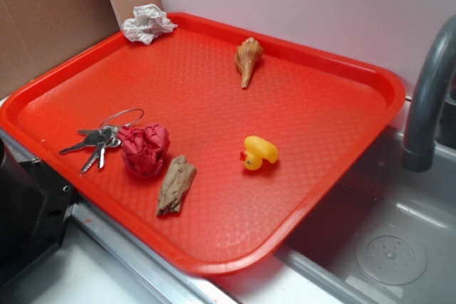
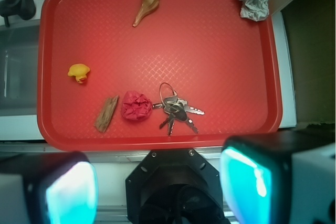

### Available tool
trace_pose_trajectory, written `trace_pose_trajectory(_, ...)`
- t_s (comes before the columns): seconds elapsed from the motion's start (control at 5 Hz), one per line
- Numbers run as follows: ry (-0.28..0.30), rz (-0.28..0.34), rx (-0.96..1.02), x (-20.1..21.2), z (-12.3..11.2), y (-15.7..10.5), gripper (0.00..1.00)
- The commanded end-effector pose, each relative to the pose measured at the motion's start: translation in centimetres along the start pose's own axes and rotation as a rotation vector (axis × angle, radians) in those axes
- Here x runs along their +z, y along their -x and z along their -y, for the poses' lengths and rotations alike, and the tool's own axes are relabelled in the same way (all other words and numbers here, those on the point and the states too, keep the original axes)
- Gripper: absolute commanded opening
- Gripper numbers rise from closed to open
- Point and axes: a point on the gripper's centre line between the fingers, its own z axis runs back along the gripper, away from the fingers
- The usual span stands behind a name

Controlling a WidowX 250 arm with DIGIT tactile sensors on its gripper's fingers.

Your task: Grab the yellow duck.

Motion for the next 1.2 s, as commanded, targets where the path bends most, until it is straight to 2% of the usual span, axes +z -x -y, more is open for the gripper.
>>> trace_pose_trajectory(0.0, 0.0, 0.0, 0.0, 0.0, 0.0, 0.0, 1.0)
trace_pose_trajectory(0.2, 0.055, 0.011, -0.246, -3.3, 4.9, -1.1, 1.0)
trace_pose_trajectory(0.4, 0.077, -0.006, -0.495, -6.6, 9.3, -2.1, 1.0)
trace_pose_trajectory(0.6, 0.134, -0.023, -0.739, -10.4, 10.8, -1.9, 1.0)
trace_pose_trajectory(0.8, 0.124, -0.05, -0.953, -12.8, 11.0, -2.3, 1.0)
trace_pose_trajectory(1.0, 0.132, -0.028, -0.968, -16.1, 11.9, -1.8, 1.0)
